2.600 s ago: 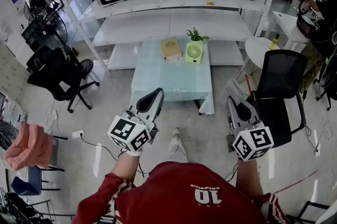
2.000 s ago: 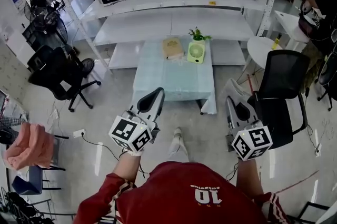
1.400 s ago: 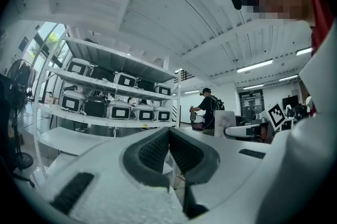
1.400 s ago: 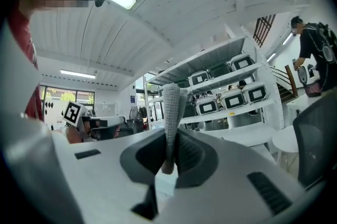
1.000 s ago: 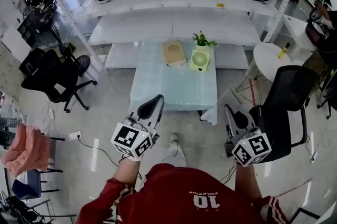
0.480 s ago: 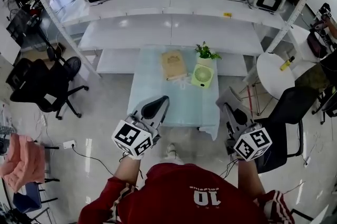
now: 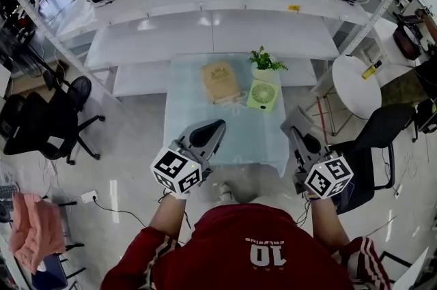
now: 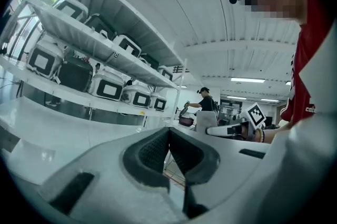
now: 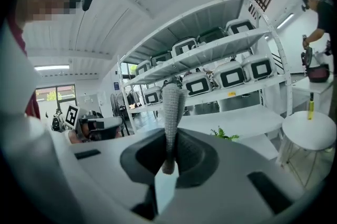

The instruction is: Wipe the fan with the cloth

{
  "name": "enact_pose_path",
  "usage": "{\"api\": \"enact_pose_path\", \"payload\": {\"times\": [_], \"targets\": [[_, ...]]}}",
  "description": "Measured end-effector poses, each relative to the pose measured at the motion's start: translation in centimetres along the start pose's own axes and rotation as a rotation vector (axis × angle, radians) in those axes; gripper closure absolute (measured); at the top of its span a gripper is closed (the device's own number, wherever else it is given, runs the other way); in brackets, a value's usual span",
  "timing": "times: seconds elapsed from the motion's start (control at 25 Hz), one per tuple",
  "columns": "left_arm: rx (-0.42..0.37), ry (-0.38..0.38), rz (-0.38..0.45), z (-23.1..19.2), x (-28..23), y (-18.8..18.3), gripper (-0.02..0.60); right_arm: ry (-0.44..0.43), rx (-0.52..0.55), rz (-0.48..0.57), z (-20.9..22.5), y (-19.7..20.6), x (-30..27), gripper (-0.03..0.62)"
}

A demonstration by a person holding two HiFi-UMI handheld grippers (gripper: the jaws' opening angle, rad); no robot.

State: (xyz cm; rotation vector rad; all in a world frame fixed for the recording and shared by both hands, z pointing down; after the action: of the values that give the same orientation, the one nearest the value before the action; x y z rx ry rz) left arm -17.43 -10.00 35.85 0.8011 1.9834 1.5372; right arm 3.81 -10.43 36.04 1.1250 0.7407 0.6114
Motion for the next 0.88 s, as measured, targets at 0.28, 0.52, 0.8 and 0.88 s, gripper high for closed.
{"api": "enact_pose_path", "payload": {"times": [0.28, 0.52, 0.8, 0.88], "targets": [[0.000, 0.067, 0.012, -0.7, -1.7, 0.9, 0.583, 0.004, -0.006, -0.035, 0.8, 1.1, -2.4, 0.576], [0.015, 0.022, 0.013, -1.9, -2.7, 1.3, 0.581, -0.024, -0.011, -0.058, 1.4, 1.9, -4.2, 0.574], [-0.004, -0.012, 0.001, -3.0, -5.0, 1.5, 0.581, -0.042, -0.047, -0.057, 3.7, 2.4, -6.4, 0.574], [-0.009, -0.022, -0.016, -3.4, -6.0, 1.7, 0.581, -0.046, -0.059, -0.062, 4.5, 2.5, -7.1, 0.574]]}}
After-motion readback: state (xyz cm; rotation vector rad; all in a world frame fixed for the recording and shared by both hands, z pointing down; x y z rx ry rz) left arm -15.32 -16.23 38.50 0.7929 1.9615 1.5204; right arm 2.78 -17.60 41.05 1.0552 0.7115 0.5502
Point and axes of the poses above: the fingertips, and each gripper's own axes: x backward along the fingers, z to its right, y out of its underside, the point moved 2 cm from there along x, backward along the fingers
